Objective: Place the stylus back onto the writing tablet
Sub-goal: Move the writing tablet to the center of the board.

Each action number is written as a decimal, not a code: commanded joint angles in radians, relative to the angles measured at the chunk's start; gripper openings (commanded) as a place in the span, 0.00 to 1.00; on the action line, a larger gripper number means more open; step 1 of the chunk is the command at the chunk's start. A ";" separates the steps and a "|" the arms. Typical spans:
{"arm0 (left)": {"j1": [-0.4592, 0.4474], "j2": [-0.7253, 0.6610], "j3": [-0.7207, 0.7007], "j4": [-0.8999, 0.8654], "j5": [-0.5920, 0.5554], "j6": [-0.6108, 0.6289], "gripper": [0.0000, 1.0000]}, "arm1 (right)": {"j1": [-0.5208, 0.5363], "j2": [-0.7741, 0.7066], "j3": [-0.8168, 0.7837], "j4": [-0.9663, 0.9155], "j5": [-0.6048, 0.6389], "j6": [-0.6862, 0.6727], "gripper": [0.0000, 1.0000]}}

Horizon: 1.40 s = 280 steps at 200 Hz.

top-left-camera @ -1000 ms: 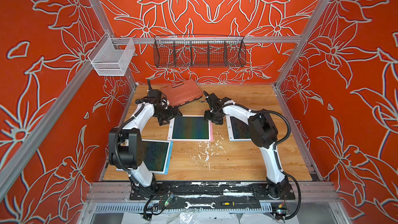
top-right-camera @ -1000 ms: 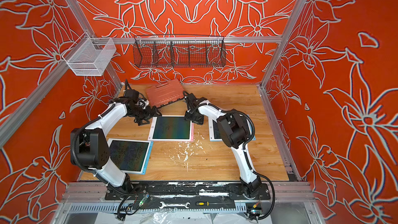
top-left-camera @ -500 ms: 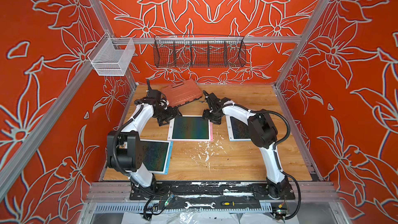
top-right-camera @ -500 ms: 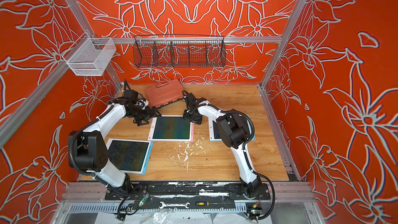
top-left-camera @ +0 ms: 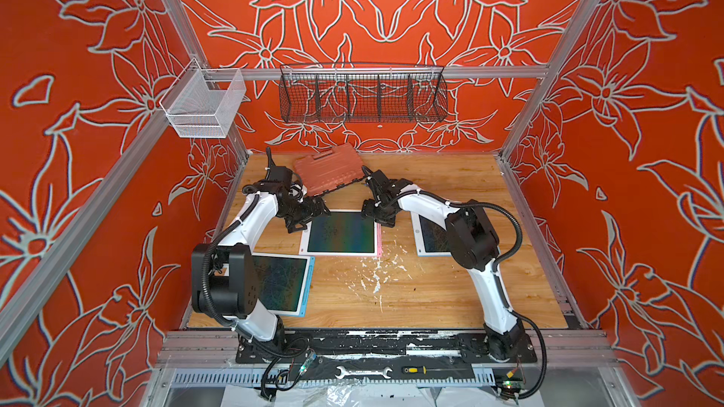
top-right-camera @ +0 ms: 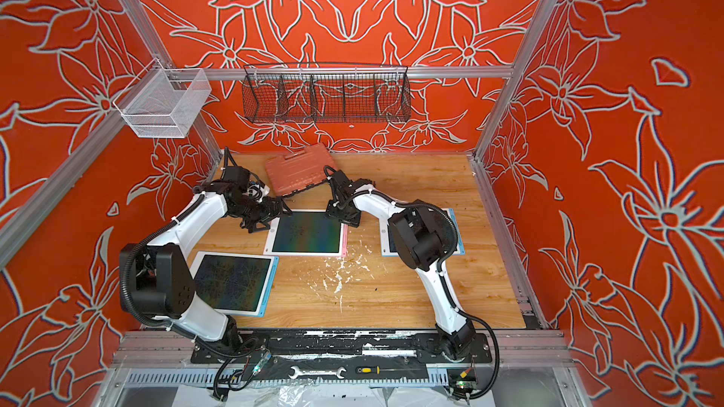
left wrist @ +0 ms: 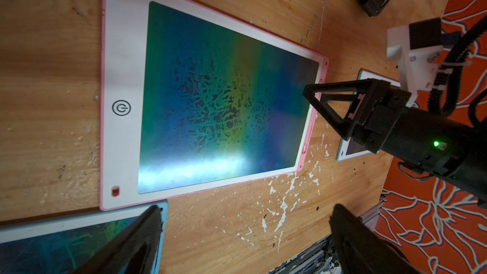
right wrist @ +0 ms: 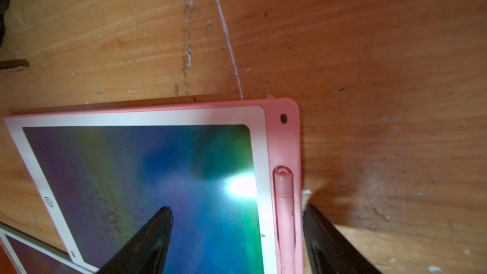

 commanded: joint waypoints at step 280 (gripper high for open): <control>-0.035 -0.085 -0.009 -0.028 0.007 0.001 0.98 | 0.042 0.062 0.083 -0.065 -0.008 -0.016 0.82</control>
